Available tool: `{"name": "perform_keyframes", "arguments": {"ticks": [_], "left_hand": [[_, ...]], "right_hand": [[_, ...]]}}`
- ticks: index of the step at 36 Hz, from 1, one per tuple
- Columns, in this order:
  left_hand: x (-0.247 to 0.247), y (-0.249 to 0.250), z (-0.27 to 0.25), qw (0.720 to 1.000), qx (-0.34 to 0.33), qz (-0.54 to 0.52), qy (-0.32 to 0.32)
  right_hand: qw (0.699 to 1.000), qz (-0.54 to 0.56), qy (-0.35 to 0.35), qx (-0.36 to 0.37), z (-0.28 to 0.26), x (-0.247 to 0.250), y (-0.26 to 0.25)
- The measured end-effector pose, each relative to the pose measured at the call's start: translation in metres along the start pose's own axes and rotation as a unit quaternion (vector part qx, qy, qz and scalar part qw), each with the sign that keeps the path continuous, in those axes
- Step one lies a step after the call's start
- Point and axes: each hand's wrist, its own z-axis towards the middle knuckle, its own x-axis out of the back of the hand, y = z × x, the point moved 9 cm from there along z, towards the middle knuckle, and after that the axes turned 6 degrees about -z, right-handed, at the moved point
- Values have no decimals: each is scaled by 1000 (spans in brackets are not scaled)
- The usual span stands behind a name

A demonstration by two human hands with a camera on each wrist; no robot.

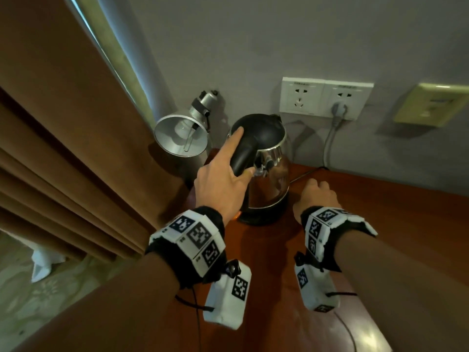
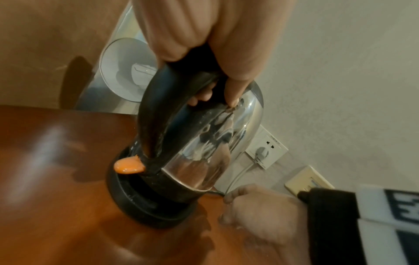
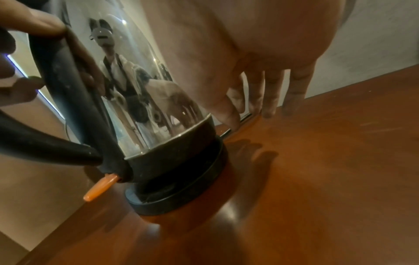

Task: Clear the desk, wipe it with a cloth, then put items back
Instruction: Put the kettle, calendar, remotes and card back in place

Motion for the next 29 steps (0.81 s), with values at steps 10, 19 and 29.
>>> {"name": "perform_keyframes", "arguments": {"ticks": [10,19,29], "left_hand": [[-9,0,-31,998,-27,40,-33],[5,-3,-25,985,16,167,-23],[-54,98,-27,967,-147,208,-15]], "right_hand": [[1000,-16,19,-10,-11,12,20],[1000,-24,11,-8,-26,14,34],[999,-3,33,-37,-50,49,96]]}}
